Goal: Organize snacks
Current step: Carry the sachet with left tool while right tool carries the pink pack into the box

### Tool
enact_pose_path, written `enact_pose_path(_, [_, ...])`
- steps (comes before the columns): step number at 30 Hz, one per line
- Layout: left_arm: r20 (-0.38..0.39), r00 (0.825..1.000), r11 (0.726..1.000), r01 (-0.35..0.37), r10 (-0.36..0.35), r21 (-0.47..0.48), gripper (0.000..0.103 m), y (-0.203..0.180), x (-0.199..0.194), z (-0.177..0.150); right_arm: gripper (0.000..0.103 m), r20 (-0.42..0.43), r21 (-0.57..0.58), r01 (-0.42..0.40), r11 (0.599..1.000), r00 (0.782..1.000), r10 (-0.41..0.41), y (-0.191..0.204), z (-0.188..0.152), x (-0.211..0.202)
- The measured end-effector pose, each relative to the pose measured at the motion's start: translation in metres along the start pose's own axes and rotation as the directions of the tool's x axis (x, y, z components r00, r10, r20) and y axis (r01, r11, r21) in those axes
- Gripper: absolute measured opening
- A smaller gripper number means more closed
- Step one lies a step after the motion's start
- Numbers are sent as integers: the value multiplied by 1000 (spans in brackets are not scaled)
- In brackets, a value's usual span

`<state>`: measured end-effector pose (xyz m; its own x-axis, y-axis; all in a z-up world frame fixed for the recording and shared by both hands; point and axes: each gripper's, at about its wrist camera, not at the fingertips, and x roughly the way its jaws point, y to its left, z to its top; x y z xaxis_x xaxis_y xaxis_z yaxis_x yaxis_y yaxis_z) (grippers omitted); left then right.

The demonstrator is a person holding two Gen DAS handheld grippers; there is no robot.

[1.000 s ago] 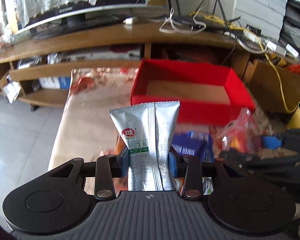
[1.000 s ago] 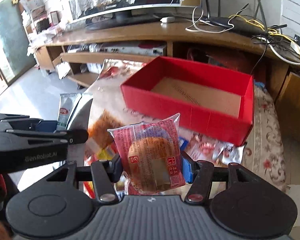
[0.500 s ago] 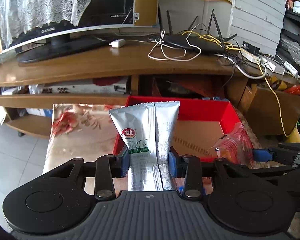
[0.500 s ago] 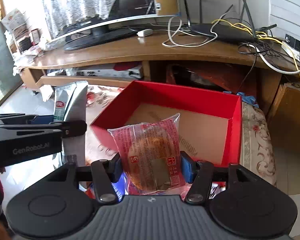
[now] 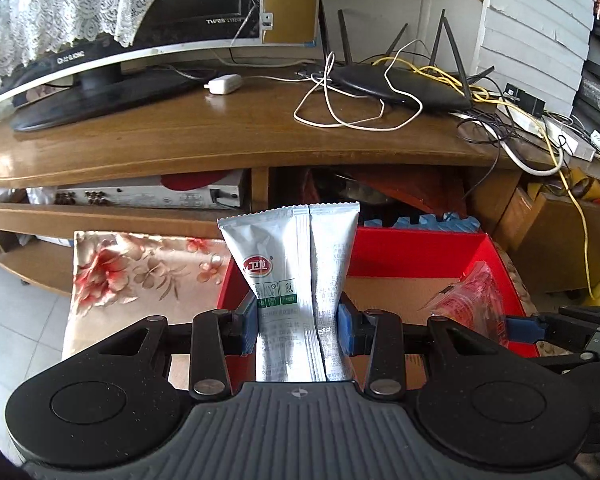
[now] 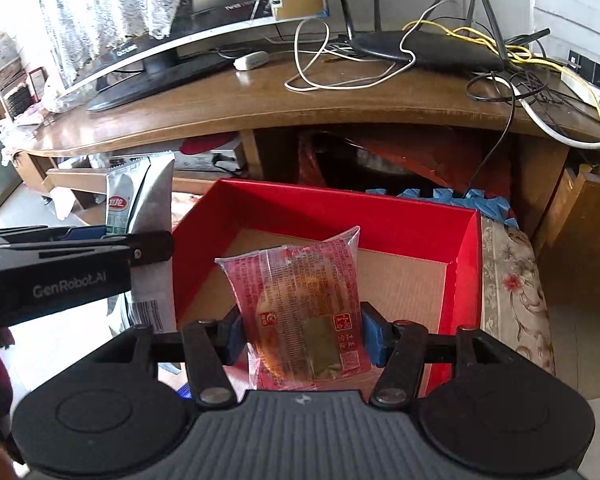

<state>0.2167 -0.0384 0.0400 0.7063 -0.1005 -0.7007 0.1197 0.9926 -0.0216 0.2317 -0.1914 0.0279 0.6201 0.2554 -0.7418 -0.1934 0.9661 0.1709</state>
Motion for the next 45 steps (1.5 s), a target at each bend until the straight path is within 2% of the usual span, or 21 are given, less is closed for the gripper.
enact_pose_path(8, [-24,1000,1000,-3,4,15,46,-5,29,8,55,-30,-3,11,1000,999,-11,-7,10,32])
enact_pose_path(21, [-72,997,999,-23,26,43,47,-8,60,-1,55,-77,-1,26,1000,997,-26,-12,10,66])
enact_pose_path(45, [-135,989,997,-57,64,58,48,-8,87,-15,55,-115,-10,43,999,992,-44,-16,4,95])
